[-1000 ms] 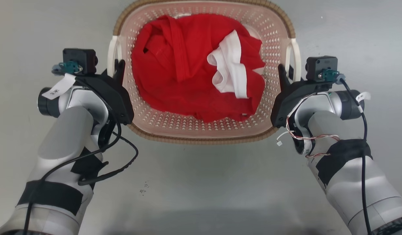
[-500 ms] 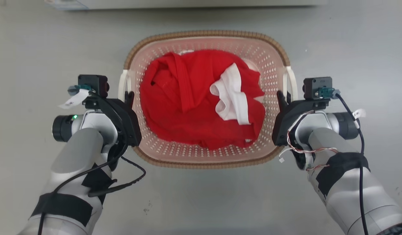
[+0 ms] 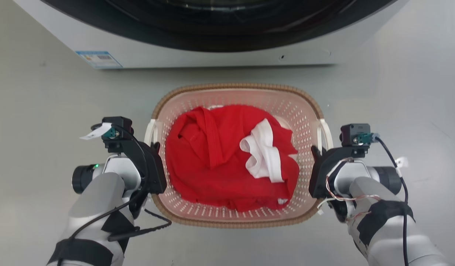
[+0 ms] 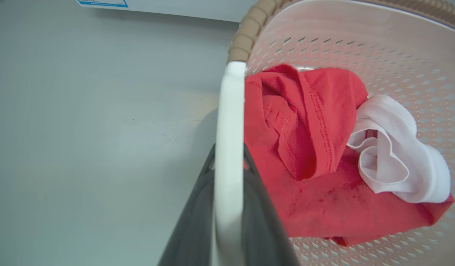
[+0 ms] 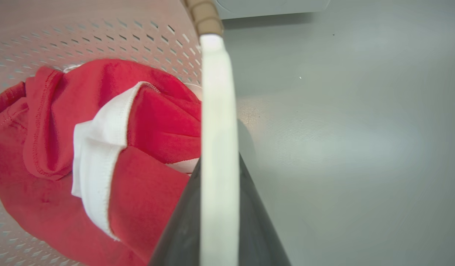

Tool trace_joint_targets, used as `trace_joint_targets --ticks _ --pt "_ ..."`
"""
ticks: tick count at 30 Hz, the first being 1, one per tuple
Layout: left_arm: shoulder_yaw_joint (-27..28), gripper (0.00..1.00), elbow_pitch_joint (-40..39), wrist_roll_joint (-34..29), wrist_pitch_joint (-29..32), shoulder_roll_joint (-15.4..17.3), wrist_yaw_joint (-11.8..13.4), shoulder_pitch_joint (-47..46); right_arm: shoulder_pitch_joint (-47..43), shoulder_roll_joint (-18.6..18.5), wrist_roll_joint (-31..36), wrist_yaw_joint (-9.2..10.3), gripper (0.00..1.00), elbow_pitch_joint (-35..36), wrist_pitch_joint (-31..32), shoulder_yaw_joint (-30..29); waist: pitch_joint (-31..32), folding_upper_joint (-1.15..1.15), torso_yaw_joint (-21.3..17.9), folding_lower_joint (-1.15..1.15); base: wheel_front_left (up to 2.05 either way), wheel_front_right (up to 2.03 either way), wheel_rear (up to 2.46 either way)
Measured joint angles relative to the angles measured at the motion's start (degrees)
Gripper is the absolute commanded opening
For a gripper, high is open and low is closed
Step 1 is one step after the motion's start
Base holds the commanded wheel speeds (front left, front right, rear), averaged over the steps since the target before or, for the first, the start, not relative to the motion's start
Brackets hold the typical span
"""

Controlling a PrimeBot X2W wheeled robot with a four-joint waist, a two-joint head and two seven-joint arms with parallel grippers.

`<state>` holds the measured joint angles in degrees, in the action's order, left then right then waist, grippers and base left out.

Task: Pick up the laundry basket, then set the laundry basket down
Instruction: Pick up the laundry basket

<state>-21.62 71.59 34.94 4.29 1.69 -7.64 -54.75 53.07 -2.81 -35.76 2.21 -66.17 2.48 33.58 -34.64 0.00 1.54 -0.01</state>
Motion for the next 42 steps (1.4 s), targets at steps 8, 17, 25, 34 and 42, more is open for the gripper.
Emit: trace_joint_targets --ticks 8,17,25,34,42 --pt "-0.1 0.0 1.0 0.9 2.7 -0.8 0.0 3.4 -2.8 0.5 -1.2 -1.81 0.0 -3.4 2.2 -0.1 6.7 0.0 -0.2 0.0 0.0 0.0 0.0" --pt "-0.5 0.0 1.9 1.9 6.3 -1.4 0.0 7.8 -7.0 0.8 -3.2 -3.74 0.0 -5.5 5.4 -0.1 14.2 0.0 -0.4 -0.01 0.0 0.0 0.0" --pt "-0.6 0.0 2.3 3.6 9.5 -1.7 0.0 12.3 -11.8 1.1 -4.4 -5.0 0.0 -6.5 8.1 -0.3 21.5 -0.01 -0.4 -0.01 0.0 0.0 0.0" --pt "-0.7 0.0 2.4 4.1 12.1 -1.7 0.0 16.6 -16.4 1.4 -5.4 -5.76 0.0 -6.9 10.2 -0.5 28.1 -0.01 -0.4 -0.01 0.0 0.0 0.0" --pt "-0.8 0.0 2.5 4.4 13.9 -1.9 0.6 18.8 -18.6 1.6 -6.3 -6.01 0.0 -7.2 11.7 -0.8 32.5 -0.01 -0.1 0.0 0.0 0.0 0.0"
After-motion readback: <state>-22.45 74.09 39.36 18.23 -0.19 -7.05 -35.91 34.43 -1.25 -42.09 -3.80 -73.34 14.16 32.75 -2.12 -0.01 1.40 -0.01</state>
